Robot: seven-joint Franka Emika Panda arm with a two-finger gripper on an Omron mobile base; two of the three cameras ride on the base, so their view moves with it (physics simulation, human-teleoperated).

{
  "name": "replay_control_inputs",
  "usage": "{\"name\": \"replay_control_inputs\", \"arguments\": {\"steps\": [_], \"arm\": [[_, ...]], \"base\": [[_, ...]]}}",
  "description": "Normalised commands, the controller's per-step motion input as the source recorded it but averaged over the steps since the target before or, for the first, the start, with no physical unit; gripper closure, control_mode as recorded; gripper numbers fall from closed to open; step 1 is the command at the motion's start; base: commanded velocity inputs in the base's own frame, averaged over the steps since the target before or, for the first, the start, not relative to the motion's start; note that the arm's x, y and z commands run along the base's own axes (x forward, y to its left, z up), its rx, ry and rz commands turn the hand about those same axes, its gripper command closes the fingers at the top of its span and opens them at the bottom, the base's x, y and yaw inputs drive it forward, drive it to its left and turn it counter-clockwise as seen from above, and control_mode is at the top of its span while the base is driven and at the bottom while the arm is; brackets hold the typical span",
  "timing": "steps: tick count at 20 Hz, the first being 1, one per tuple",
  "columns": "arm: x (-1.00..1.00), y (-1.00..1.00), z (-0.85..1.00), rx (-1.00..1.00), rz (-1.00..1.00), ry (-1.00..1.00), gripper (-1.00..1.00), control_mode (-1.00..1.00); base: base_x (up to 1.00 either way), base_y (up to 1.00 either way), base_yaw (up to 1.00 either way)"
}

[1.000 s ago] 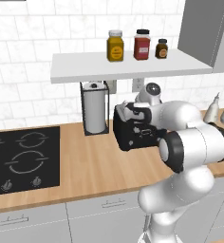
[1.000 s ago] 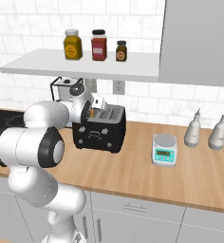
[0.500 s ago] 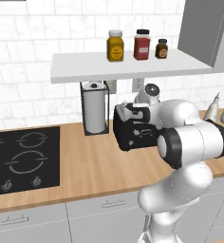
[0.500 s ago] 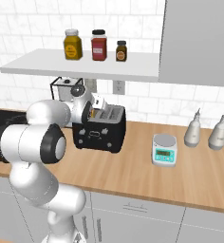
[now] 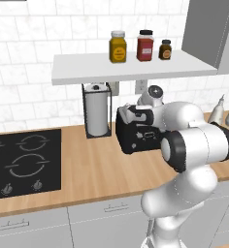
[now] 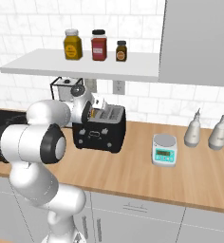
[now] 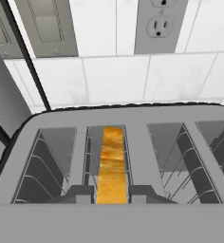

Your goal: Start the toaster. Once the lever pops up, take the bread to the plate on the dining counter.

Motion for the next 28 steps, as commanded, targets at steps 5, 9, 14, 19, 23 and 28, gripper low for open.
{"name": "replay_control_inputs", "arguments": {"steps": [5, 9, 14, 19, 23, 28], "arm": [[0.0, 0.0, 0.27, 0.0, 0.0, -0.11, 1.0, -1.0], [-0.14, 0.0, 0.71, 0.0, 0.0, -0.25, 1.0, -1.0], [-0.64, 0.0, 0.66, 0.0, -0.01, -0.23, 1.0, -1.0], [-1.0, 0.0, 0.71, 0.0, -0.05, -0.06, 1.0, -1.0], [-1.0, 0.0, 0.78, 0.0, -0.08, 0.0, 1.0, -1.0], [-1.0, 0.0, 0.55, 0.0, -0.05, 0.02, 1.0, -1.0]], "base": [[0.0, 0.0, 0.0], [0.0, 0.0, 0.0], [0.0, 0.0, 0.0], [0.0, 0.0, 0.0], [0.0, 0.0, 0.0], [0.0, 0.0, 0.0]]}}
